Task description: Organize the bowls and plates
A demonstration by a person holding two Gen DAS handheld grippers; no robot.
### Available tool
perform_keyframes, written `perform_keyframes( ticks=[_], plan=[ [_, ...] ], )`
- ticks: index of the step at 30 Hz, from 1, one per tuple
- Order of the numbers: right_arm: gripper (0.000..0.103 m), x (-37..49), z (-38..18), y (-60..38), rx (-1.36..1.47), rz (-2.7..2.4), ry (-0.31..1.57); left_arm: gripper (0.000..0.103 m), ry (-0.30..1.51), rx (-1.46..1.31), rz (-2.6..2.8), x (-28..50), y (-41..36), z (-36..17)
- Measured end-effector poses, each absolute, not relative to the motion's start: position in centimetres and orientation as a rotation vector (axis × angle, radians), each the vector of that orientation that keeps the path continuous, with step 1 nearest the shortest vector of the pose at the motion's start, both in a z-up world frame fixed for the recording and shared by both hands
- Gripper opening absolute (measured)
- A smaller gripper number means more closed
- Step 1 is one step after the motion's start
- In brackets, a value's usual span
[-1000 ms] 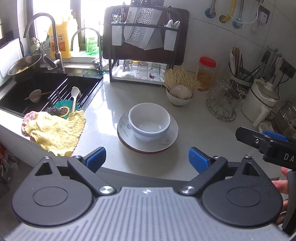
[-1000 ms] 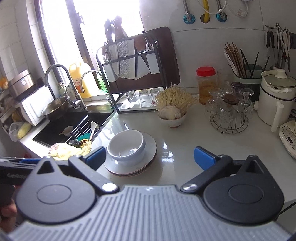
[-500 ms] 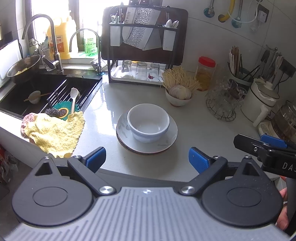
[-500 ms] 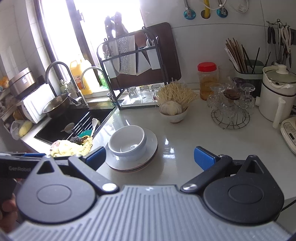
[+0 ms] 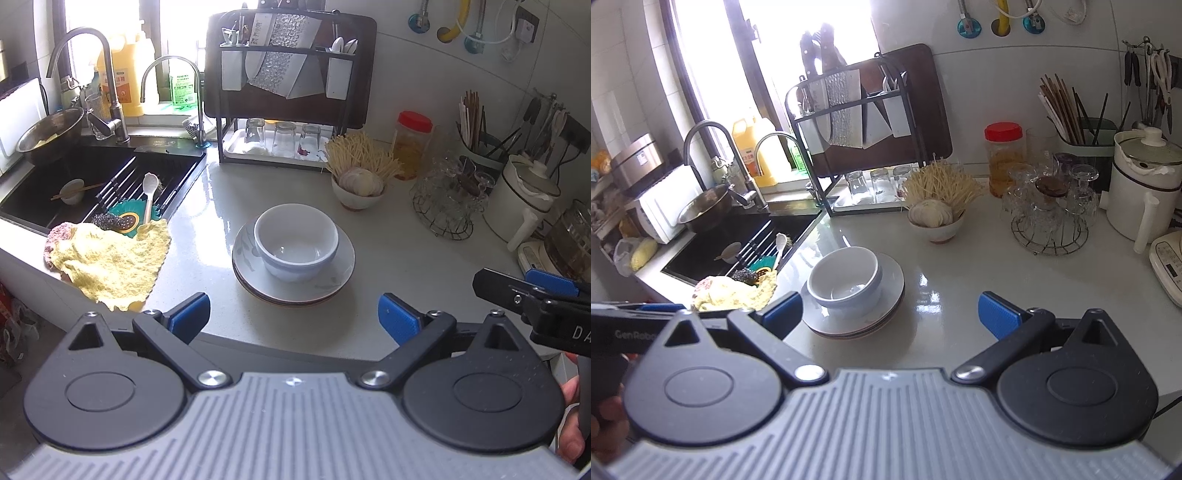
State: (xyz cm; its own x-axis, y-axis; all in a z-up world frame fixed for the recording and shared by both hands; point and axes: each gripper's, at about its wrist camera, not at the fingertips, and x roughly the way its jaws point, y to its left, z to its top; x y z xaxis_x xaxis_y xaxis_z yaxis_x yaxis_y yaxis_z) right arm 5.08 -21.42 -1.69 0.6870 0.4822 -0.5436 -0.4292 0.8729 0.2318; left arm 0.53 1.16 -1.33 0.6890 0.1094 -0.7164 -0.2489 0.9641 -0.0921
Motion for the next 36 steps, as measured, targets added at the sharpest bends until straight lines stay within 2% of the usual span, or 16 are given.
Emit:
perform_keyframes(
  ticks=[36],
  plan=[
    [0.103,5.28,-1.80,-21.47,0.082,0.523,0.643,0.100,0.785,-0.189,0.253,0.74,1.02,-1.06]
  ],
)
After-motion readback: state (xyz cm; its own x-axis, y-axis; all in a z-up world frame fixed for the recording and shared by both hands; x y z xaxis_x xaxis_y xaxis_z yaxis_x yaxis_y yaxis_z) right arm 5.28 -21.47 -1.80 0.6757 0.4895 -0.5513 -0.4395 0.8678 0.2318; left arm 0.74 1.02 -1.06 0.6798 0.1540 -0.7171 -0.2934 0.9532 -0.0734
